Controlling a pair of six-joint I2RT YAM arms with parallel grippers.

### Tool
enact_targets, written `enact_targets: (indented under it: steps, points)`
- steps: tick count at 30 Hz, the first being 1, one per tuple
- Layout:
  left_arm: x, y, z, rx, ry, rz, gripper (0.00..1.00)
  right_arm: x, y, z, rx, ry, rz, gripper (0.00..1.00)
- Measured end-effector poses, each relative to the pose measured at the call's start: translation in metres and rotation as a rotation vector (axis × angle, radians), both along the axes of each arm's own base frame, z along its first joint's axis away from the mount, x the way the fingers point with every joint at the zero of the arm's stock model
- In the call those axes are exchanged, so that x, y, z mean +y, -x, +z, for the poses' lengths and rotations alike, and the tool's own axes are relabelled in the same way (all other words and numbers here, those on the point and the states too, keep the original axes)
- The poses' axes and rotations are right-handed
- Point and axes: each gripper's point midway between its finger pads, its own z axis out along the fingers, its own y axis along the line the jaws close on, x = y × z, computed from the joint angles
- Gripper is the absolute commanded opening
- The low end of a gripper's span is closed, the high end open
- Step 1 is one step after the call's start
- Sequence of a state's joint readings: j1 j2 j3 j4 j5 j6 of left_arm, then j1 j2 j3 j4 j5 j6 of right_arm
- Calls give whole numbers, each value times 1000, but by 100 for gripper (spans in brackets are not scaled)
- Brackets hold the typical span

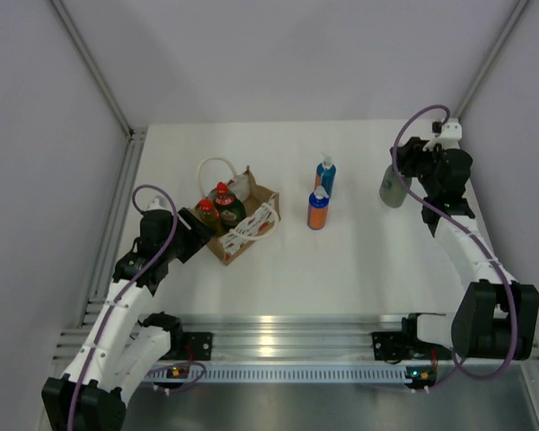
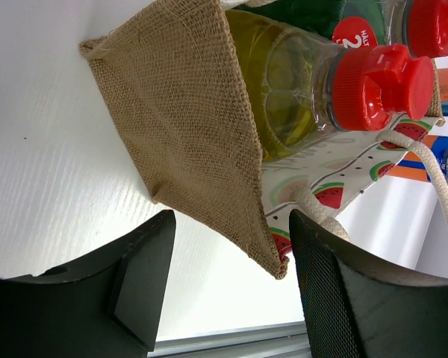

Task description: Take the personal care products out of the canvas bag

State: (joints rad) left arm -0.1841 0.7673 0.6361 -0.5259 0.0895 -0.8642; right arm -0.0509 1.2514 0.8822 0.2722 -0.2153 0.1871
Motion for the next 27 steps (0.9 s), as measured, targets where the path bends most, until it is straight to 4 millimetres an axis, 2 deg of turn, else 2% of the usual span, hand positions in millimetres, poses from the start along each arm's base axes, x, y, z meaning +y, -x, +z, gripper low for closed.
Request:
enact_targets:
  steps: [8, 17, 24, 25, 26, 27]
  points:
    - [0, 0, 0, 0, 0, 0, 67, 6, -11, -13, -67, -43, 27, 0]
    - [0, 0, 0, 0, 1, -1, 68, 12, -20, -37, -45, -50, 63, 0]
    - [-1, 0, 0, 0, 2, -3, 68, 15, -19, -58, -12, -54, 76, 0]
    - [-1, 0, 0, 0, 2, -3, 68, 15, -19, -59, -10, -54, 80, 3]
    - [-1, 0, 0, 0, 2, -3, 67, 15, -19, -60, -8, -54, 82, 15]
    - [-1, 0, 0, 0, 2, -3, 68, 16, -20, -60, -8, -55, 84, 22]
